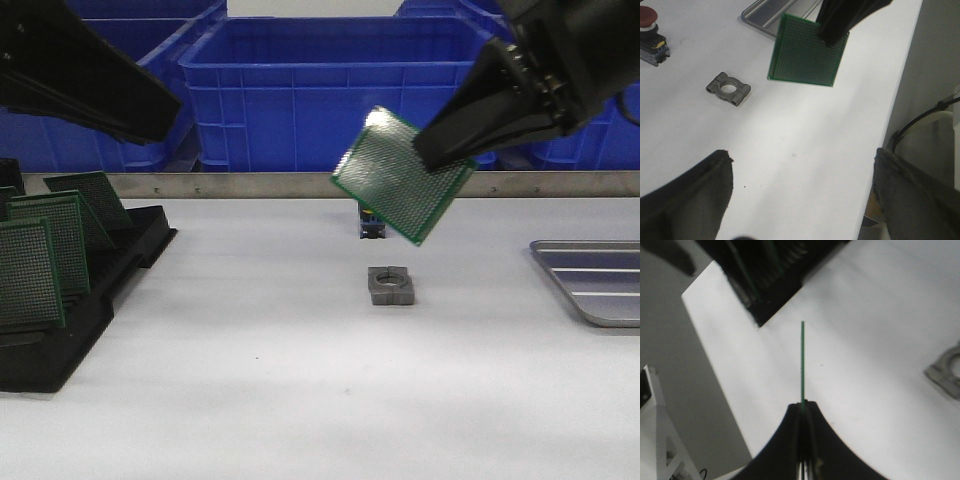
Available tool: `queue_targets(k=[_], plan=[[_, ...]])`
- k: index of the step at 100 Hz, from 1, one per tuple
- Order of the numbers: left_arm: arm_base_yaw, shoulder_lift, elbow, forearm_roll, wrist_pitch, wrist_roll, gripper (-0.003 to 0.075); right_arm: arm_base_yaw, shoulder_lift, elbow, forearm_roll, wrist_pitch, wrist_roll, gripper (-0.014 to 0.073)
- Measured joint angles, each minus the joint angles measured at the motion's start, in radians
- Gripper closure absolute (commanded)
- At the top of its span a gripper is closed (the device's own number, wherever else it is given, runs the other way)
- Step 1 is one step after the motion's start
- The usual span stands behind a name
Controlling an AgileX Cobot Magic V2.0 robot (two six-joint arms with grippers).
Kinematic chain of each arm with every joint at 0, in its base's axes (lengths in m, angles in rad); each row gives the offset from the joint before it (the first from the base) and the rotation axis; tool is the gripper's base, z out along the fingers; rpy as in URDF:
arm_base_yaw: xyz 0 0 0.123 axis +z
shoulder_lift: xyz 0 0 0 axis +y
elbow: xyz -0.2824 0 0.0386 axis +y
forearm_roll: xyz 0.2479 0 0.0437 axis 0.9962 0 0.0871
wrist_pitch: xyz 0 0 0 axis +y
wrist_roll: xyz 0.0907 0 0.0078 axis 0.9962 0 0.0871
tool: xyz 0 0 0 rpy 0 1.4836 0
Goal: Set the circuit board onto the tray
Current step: 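Release the left gripper and carry the board toward the silver tray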
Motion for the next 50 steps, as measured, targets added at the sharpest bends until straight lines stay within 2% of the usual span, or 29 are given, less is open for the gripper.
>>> queue_targets(k=[30,50], plan=[[0.000,0.000,0.000,-0.002,0.016,0.000,0.0174,-0.260,0.000,0.000,0.000,-0.107,0.019,0.0645],[0.000,0.000,0.000,-0.002,0.030,0.000,0.0174,-0.362,0.049,-0.001,0.000,-0.222,0.021,0.0645]])
